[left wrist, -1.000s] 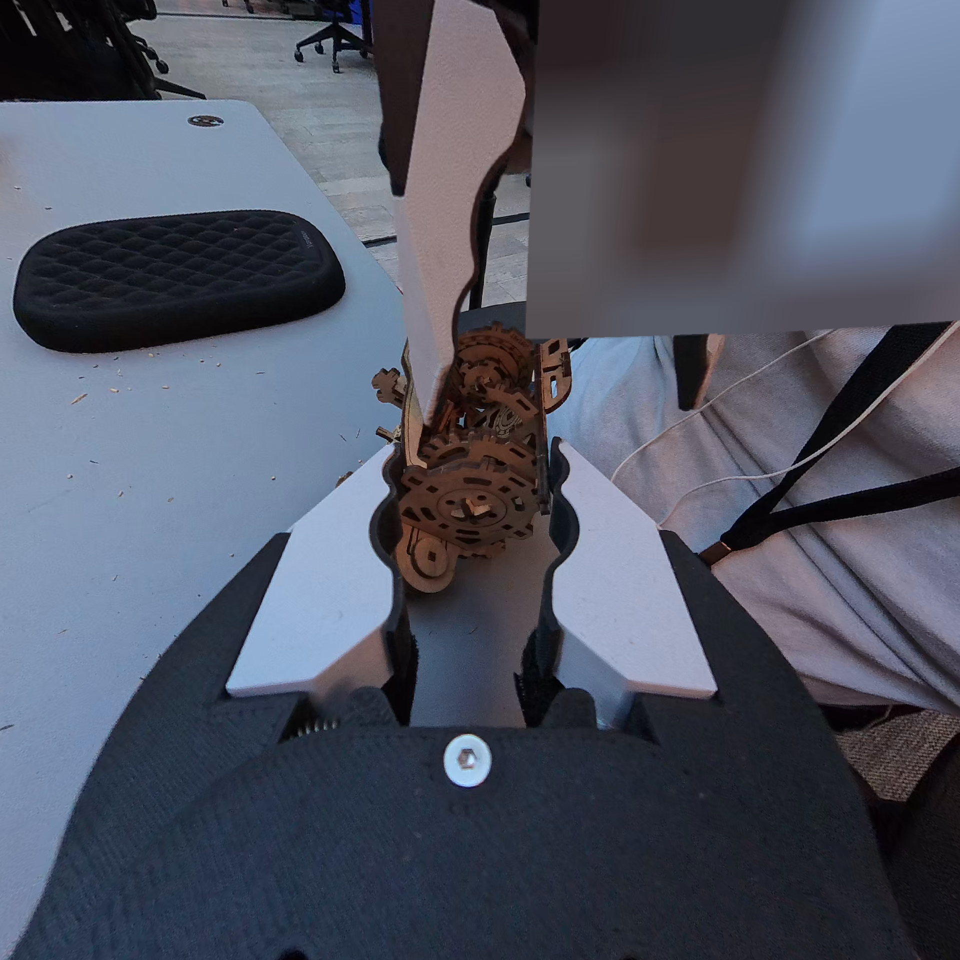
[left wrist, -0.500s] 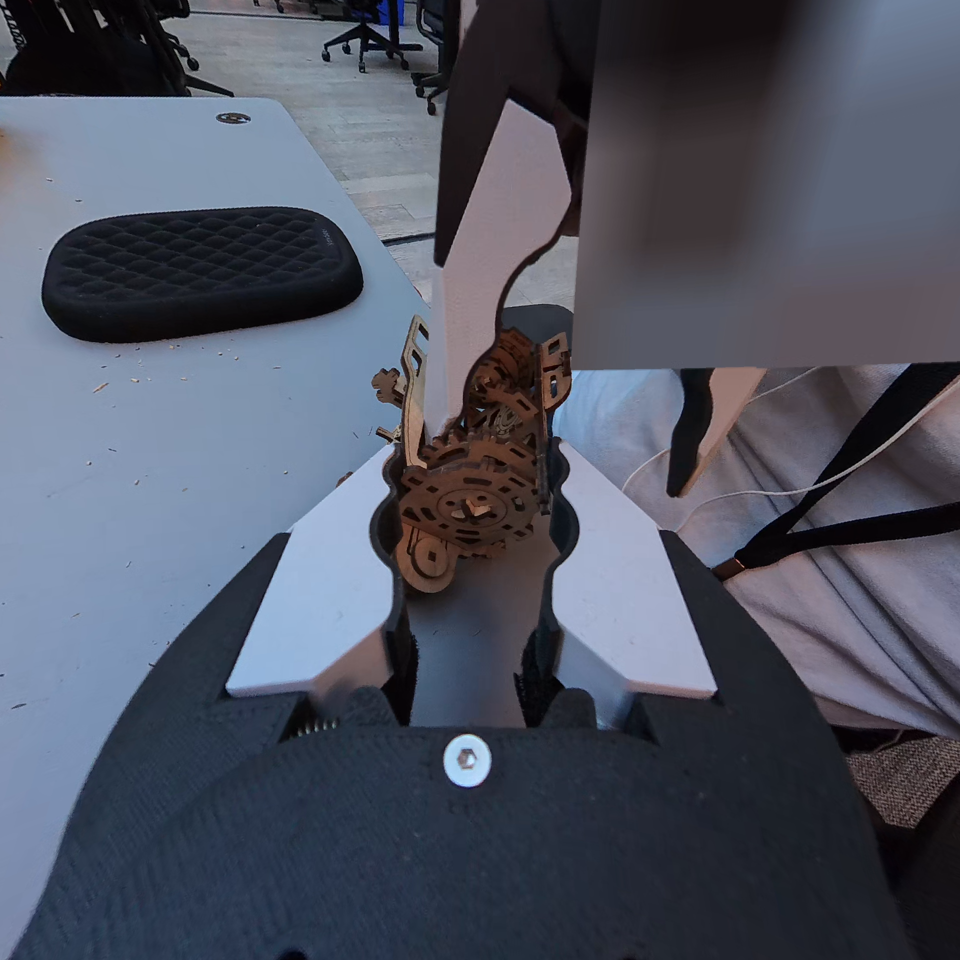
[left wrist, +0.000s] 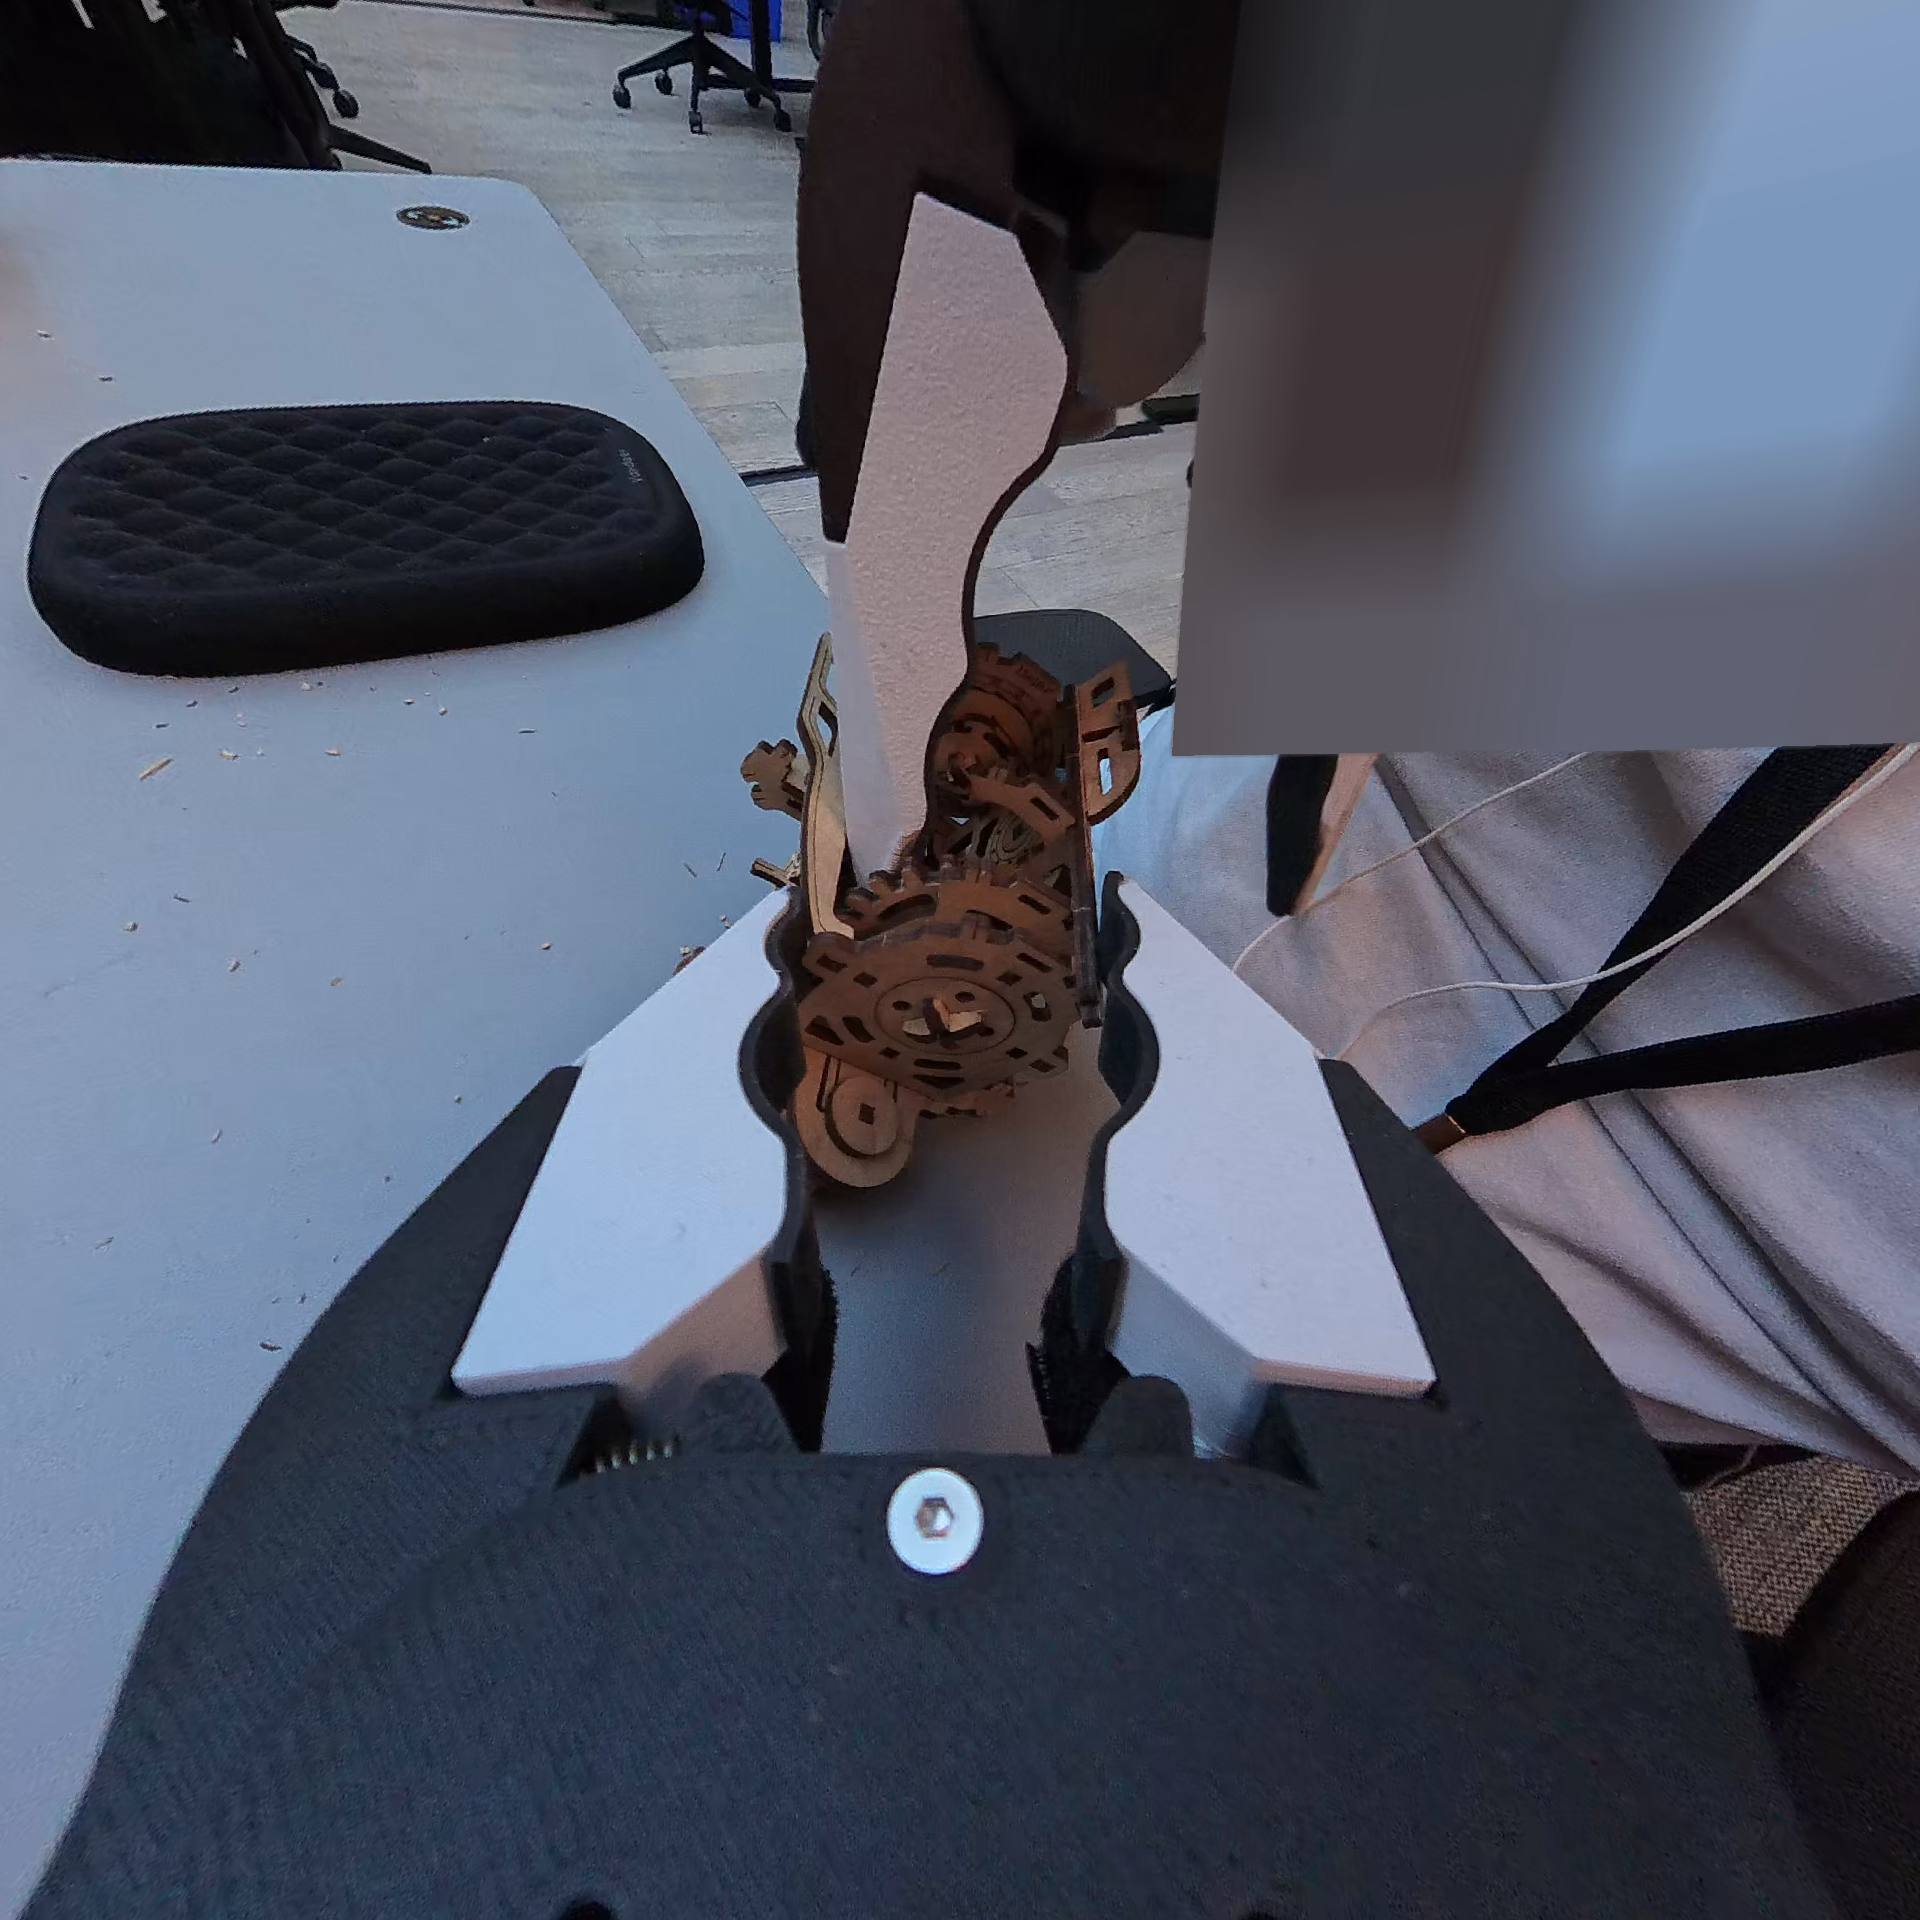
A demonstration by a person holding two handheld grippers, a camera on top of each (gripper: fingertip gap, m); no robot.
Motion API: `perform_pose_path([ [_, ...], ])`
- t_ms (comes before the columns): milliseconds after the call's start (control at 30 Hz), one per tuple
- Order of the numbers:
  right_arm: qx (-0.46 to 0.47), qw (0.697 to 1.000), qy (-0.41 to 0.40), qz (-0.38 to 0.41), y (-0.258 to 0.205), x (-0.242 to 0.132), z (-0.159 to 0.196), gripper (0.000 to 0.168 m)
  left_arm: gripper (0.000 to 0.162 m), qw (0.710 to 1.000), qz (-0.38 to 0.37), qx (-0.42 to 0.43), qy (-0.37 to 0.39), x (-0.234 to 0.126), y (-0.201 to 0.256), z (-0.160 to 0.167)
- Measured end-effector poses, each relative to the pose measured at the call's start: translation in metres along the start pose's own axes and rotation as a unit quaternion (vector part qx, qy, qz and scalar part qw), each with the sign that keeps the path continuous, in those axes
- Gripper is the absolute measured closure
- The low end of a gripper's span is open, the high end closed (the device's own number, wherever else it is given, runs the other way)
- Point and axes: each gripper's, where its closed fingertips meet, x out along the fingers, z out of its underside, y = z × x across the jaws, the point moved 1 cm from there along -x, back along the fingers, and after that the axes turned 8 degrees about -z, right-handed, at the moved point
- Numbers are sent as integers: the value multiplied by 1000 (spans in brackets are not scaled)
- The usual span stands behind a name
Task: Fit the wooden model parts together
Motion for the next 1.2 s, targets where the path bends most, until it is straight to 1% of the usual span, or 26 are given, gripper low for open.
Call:
perform_pose_path([
  [167,19,1000,-9,-2,4,-2,0,95,108,1000,-1,-4,0,1,-1,0],
  [300,51,998,-23,3,5,-2,-3,96,108,1000,-10,5,0,1,-2,-1],
  [367,73,997,-21,5,5,-2,-4,96,108,1000,-10,5,0,1,-2,-1],
  [433,98,995,-14,12,8,-3,-5,102,108,1000,-11,5,0,1,-1,-1],
  [500,123,992,-1,7,7,-4,-7,101,108,1000,-11,5,0,1,-1,-1],
  [600,140,990,12,2,7,-6,-8,102,108,1000,-22,17,0,0,-3,-1],
  [633,142,990,12,-7,4,-6,-7,105,108,999,-25,21,0,0,-4,-1],
  [833,103,995,8,-2,-1,-6,-5,100,108,1000,-23,20,1,0,-3,-1],
  [967,71,997,4,-4,-3,-8,-1,106,108,1000,-16,25,1,1,0,-1],
  [1033,64,998,8,-10,-2,-9,0,112,108,1000,-15,27,1,1,0,-1],
  [1200,54,998,15,-33,-6,-10,1,110,109,999,-10,33,1,1,3,0],
])
